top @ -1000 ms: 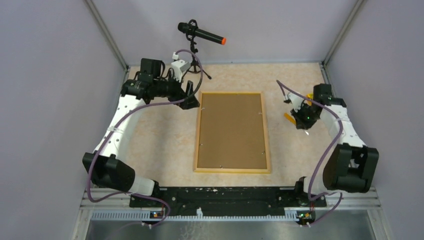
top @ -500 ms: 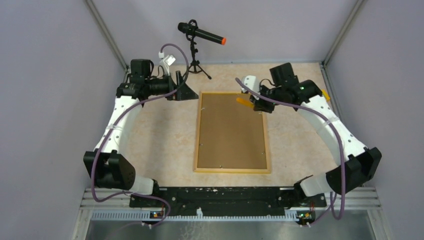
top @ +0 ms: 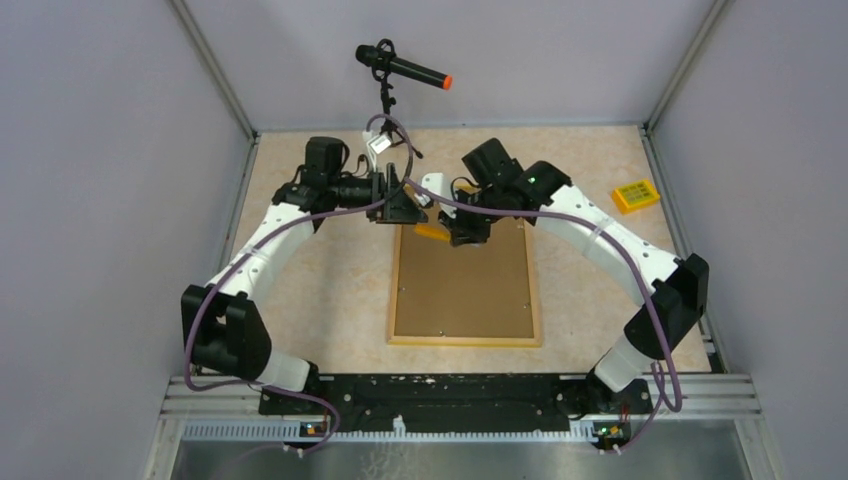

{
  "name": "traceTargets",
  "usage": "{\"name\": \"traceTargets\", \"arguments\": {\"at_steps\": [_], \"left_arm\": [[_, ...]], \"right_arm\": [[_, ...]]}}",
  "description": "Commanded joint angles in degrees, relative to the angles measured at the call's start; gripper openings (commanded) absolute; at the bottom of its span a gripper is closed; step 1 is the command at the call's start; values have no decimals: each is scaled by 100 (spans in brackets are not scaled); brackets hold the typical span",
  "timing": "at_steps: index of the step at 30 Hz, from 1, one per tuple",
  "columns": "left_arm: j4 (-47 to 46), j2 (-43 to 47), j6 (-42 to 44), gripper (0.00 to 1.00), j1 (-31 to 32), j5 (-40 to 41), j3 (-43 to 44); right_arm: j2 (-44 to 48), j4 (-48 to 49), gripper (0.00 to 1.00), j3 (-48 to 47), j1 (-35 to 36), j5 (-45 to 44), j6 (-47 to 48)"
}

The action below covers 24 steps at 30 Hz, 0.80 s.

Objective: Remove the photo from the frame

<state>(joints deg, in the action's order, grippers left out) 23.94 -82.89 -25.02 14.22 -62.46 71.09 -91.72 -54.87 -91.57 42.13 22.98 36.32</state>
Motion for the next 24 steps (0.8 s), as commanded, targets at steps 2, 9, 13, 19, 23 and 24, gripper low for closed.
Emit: {"name": "traceTargets", "arguments": {"at_steps": [2, 9, 13, 19, 23, 24], "left_arm": [[-610, -235, -290, 75, 239, -173, -98], [-699, -361, -460, 60, 380, -334, -302], [-1073, -368, -786, 52, 380, -557, -496], [-1153, -386, -784, 21, 365, -835, -531], [-1140, -362, -694, 8, 110, -1186, -604], [-1094, -362, -636, 4, 21, -1259, -620]], "right_arm": [[-158, 280, 0, -587, 149, -115, -299], [-320, 430, 0, -858, 431, -415, -421], [-319, 534, 0, -871, 558, -473, -459], [-325, 624, 5, -883, 630, -620, -650], [-162, 234, 57, -839, 374, 42, -637], [-115, 137, 64, -807, 242, 248, -660]]}}
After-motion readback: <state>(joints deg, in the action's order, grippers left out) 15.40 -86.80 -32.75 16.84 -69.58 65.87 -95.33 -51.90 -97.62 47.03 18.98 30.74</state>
